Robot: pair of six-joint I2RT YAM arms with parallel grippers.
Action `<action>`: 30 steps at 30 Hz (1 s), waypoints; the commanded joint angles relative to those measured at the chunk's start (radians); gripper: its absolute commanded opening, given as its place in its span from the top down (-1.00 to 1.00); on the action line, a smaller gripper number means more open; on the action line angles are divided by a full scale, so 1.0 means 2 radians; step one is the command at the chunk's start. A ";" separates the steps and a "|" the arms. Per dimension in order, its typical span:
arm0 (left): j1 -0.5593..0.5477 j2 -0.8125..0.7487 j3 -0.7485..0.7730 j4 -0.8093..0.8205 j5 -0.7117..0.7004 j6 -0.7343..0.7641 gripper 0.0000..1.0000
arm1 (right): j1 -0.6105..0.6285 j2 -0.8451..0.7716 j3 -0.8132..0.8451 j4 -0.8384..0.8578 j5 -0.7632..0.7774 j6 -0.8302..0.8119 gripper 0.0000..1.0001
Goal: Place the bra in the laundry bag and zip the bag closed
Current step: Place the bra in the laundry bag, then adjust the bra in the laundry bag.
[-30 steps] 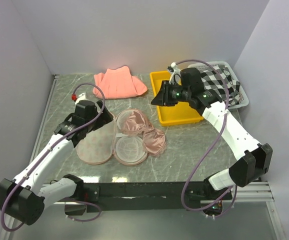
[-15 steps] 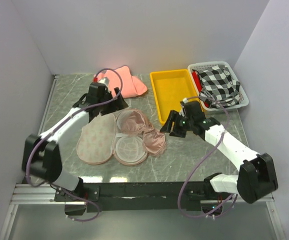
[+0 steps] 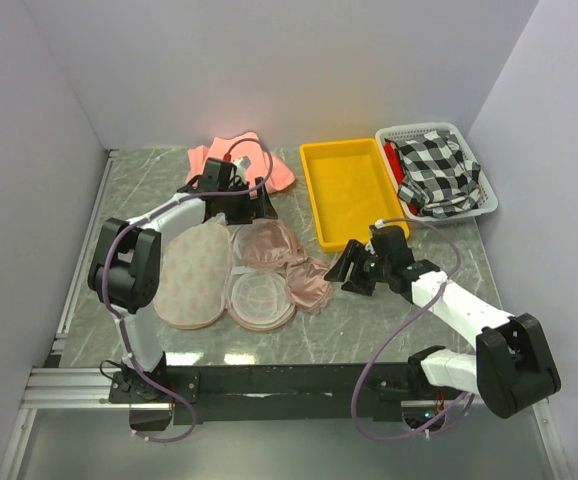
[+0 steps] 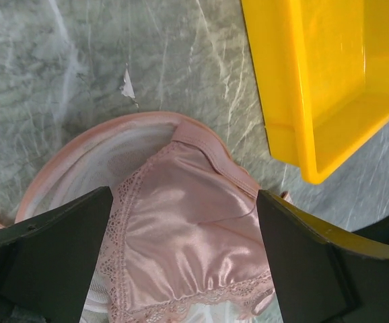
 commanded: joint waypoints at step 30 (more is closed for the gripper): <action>0.001 0.033 -0.032 0.034 -0.015 0.008 -0.23 | -0.015 0.139 -0.027 0.180 -0.033 0.035 -0.14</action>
